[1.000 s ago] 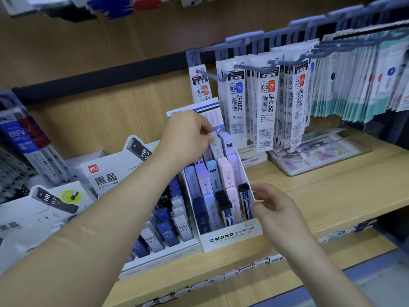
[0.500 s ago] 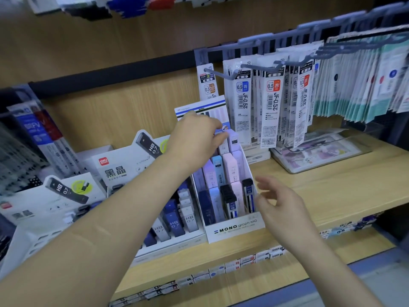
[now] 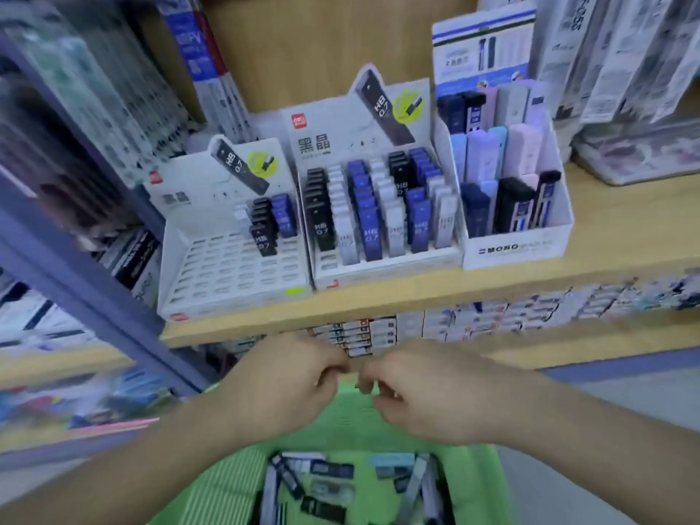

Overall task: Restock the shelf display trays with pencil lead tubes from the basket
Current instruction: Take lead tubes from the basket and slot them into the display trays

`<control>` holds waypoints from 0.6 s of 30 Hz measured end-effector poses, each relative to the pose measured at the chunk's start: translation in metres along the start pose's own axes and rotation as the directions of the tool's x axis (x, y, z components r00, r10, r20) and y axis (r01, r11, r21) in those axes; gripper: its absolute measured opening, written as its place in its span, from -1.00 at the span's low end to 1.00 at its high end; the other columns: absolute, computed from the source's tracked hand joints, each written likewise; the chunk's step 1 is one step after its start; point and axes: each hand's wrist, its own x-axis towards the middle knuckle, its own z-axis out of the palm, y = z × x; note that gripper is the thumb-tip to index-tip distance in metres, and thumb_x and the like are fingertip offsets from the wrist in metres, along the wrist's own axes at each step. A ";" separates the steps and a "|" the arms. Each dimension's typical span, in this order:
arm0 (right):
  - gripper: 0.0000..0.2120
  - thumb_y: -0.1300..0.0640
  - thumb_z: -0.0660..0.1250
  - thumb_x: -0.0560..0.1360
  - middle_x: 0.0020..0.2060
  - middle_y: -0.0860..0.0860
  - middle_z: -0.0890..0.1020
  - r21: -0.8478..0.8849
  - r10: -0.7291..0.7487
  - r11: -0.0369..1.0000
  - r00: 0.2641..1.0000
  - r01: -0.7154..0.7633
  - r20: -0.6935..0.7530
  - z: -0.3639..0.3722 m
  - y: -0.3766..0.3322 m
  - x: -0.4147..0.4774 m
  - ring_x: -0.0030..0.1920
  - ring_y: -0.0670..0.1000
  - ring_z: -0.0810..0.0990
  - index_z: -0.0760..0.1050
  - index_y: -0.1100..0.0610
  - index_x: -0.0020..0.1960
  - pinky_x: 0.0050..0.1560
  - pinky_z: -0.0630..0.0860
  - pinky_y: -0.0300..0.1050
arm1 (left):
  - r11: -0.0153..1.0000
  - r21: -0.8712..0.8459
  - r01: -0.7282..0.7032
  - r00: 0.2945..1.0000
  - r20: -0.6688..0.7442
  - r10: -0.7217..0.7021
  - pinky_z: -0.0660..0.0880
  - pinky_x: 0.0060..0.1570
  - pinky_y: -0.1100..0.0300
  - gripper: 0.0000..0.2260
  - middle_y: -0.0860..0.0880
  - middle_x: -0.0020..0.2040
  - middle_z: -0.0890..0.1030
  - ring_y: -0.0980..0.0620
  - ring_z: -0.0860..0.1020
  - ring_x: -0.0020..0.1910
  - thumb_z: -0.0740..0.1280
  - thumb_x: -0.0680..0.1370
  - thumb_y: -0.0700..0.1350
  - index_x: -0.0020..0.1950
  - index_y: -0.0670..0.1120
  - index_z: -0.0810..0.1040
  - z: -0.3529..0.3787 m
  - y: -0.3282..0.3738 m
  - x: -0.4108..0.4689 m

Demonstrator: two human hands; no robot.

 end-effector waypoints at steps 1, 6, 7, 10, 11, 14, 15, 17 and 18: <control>-0.73 0.14 0.18 0.57 0.07 0.13 0.63 -0.045 0.007 0.999 0.994 -0.002 0.106 0.023 -0.005 0.008 0.06 0.16 0.57 0.50 0.10 0.23 0.01 0.55 0.01 | 1.000 0.009 0.028 0.997 0.078 -0.028 0.53 -0.08 0.09 -0.63 0.06 -0.04 0.66 0.03 0.59 -0.08 0.03 0.48 -0.01 0.08 0.05 0.58 0.024 -0.009 -0.013; -0.65 0.13 0.28 0.56 0.22 0.20 0.51 -0.205 0.092 0.979 0.880 0.006 0.467 0.137 -0.007 0.028 0.15 0.22 0.54 0.40 0.18 0.32 -0.05 0.45 -0.04 | 0.992 0.124 0.014 0.867 0.492 -0.074 0.55 -0.05 0.02 -0.78 -0.14 0.02 0.60 -0.17 0.55 0.03 0.27 0.47 -0.21 0.09 -0.06 0.57 0.139 -0.027 -0.063; -0.57 0.07 0.32 0.55 0.29 0.19 0.46 -0.211 0.108 0.977 0.866 -0.003 0.488 0.158 -0.005 0.031 0.22 0.21 0.50 0.36 0.16 0.36 0.05 0.46 0.00 | 0.990 0.135 -0.035 0.837 0.546 -0.045 0.52 0.00 0.00 -0.77 -0.17 0.07 0.57 -0.19 0.52 0.10 0.30 0.48 -0.22 0.13 -0.11 0.55 0.159 -0.028 -0.069; -0.24 -0.07 0.39 0.51 0.55 0.24 0.06 -0.259 0.198 0.964 0.826 -0.065 0.528 0.213 0.001 0.036 0.50 0.28 0.17 0.09 0.11 0.54 0.39 0.24 0.30 | 0.990 0.099 -0.098 0.795 0.606 0.018 0.44 0.15 -0.12 -0.51 -0.25 0.34 0.37 -0.24 0.34 0.32 0.42 0.48 -0.10 0.35 -0.19 0.37 0.205 -0.027 -0.077; -0.10 -0.09 0.44 0.47 0.57 0.23 -0.10 -0.253 0.232 0.962 0.805 -0.106 0.546 0.226 0.002 0.037 0.54 0.31 0.04 -0.04 0.09 0.59 0.43 0.16 0.36 | 0.991 0.088 -0.098 0.785 0.619 0.023 0.41 0.19 -0.16 -0.34 -0.26 0.44 0.24 -0.26 0.25 0.40 0.46 0.45 -0.03 0.44 -0.19 0.25 0.217 -0.025 -0.076; 0.21 -0.11 0.58 0.31 0.57 0.18 -0.23 -0.196 0.288 0.957 0.767 -0.212 0.573 0.252 0.000 0.036 0.56 0.30 -0.10 -0.23 0.02 0.60 0.42 0.15 0.41 | 0.996 0.044 -0.073 0.729 0.684 0.023 0.26 0.30 -0.33 0.03 -0.15 0.56 -0.16 -0.27 -0.05 0.51 0.52 0.35 0.15 0.56 -0.08 -0.09 0.246 -0.018 -0.075; 0.24 -0.12 0.60 0.28 0.57 0.16 -0.20 -0.200 0.280 0.959 0.775 -0.200 0.566 0.261 -0.003 0.035 0.56 0.28 -0.10 -0.24 0.01 0.59 0.41 0.16 0.42 | 0.995 0.045 -0.093 0.722 0.691 0.036 0.21 0.31 -0.38 0.06 -0.13 0.56 -0.21 -0.27 -0.11 0.52 0.51 0.34 0.20 0.56 -0.05 -0.14 0.255 -0.015 -0.076; 0.26 -0.13 0.61 0.25 0.57 0.16 -0.15 -0.217 0.254 0.963 0.808 -0.160 0.532 0.277 -0.007 0.033 0.55 0.26 -0.08 -0.23 0.02 0.59 0.44 0.13 0.40 | 0.985 0.062 -0.163 0.740 0.668 0.081 0.20 0.29 -0.40 0.06 -0.11 0.56 -0.20 -0.24 -0.11 0.51 0.49 0.33 0.24 0.56 -0.04 -0.13 0.265 -0.010 -0.080; 0.26 -0.14 0.61 0.25 0.56 0.18 -0.14 -0.231 0.246 0.962 0.823 -0.144 0.512 0.283 -0.007 0.033 0.55 0.26 -0.07 -0.22 0.04 0.59 0.45 0.09 0.39 | 0.975 0.076 -0.207 0.764 0.636 0.113 0.27 0.26 -0.37 0.04 -0.10 0.55 -0.13 -0.23 -0.05 0.49 0.48 0.33 0.24 0.56 -0.06 -0.09 0.267 -0.009 -0.082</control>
